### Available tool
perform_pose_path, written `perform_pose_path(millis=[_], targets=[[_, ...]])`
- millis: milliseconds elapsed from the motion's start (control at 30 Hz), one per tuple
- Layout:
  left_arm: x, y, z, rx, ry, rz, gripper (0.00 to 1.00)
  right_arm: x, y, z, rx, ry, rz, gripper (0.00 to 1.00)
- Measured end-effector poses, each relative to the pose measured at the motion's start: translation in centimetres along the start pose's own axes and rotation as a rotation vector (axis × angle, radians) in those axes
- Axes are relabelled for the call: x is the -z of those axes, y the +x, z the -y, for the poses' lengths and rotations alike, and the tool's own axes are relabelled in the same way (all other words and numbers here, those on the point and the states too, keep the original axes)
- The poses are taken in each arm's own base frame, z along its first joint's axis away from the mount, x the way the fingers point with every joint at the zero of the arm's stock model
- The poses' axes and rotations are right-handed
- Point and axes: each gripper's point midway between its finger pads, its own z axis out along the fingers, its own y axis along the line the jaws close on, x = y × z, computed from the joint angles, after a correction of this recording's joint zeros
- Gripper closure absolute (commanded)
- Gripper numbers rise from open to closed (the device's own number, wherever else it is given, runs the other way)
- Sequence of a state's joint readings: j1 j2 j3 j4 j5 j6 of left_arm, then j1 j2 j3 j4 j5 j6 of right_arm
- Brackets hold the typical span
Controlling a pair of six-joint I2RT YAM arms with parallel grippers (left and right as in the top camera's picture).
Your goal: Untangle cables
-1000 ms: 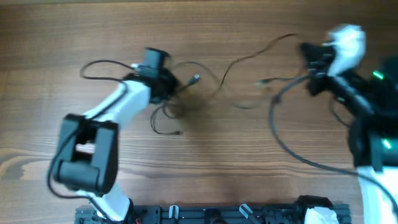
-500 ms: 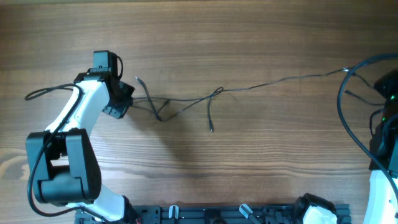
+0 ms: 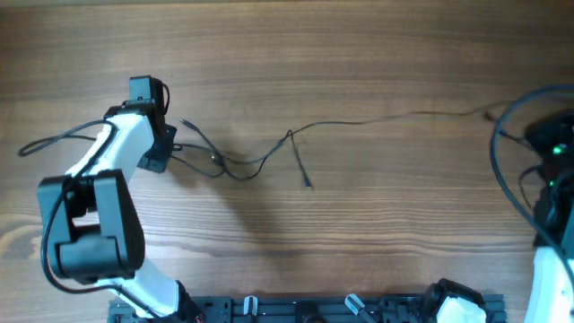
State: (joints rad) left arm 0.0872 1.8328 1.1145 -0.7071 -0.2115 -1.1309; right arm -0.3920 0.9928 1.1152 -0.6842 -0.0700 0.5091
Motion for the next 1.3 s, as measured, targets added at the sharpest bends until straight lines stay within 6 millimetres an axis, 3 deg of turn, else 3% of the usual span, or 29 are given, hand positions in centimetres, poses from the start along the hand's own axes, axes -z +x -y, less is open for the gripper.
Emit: perform_pose_path(millis=[100,267,367,433,667,767,867,1000,1033,1067,1167,1300], targets=[[0.2,2.5,1.4,-0.021,0.049,-0.081,0.96,-2.8,7.0,-5.6,0.037,-0.289,-0.361,0.96],[1.1,7.1,3.1,-0.136,0.095,-0.128,0.91,-4.8,18.5,-12.0,0.149,-0.504,-0.781,0.96],[1.5,8.2,3.6,-0.180,0.102,-0.098,0.94,-5.6,22.2,-13.9,0.150,-0.513,-0.874,0.96],[1.6,8.6,3.7,-0.200,0.101,-0.083,0.96,-5.8,25.6,-14.3,0.126,-0.467,-0.981,0.95],[1.6,8.5,3.7,-0.201,0.099,-0.072,0.95,-3.8,35.6,-14.9,0.150,-0.339,-1.245,0.92],[1.6,8.5,3.7,-0.201,0.099,-0.072,0.95,-1.8,38.6,-15.3,0.201,-0.326,-1.312,0.86],[1.6,8.5,3.7,-0.201,0.099,-0.072,0.96,-0.9,40.2,-15.3,0.282,-0.316,-1.301,0.80],[1.6,8.5,3.7,-0.201,0.099,-0.072,0.96,-0.9,42.1,-16.7,0.521,-0.423,-1.165,0.63],[1.6,8.4,3.7,-0.201,0.098,-0.069,0.96,-0.7,42.5,-16.8,0.551,-0.427,-1.144,0.48],[1.6,8.4,3.7,-0.201,0.097,-0.065,0.96,-0.6,42.7,-16.8,0.553,-0.414,-1.138,0.44],[1.6,8.4,3.7,-0.201,0.097,-0.065,0.95,-0.8,42.6,-16.6,0.359,-0.263,-1.152,0.35],[1.6,8.4,3.7,-0.201,0.097,-0.065,0.93,-1.1,42.5,-16.9,0.052,-0.073,-1.159,0.33]])
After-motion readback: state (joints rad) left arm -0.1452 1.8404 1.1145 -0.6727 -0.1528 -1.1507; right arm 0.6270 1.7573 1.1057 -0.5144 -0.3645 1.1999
